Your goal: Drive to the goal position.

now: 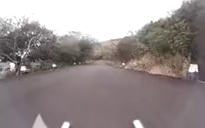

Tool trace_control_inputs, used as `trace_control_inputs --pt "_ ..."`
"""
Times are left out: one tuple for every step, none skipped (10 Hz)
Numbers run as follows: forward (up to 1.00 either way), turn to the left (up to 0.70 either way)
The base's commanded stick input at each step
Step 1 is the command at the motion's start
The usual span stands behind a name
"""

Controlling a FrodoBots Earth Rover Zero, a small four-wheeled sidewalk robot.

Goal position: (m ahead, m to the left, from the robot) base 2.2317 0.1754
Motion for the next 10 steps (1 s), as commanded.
trace_control_inputs --pt "0.50 0.00" --pt "0.50 0.00" --pt "0.50 0.00" --pt "0.50 0.00" --pt "0.50 0.00" --pt "0.50 -0.04" --pt "0.50 -0.28" --pt "0.50 -0.50" --pt "0.50 -0.50" --pt "0.50 -0.50"
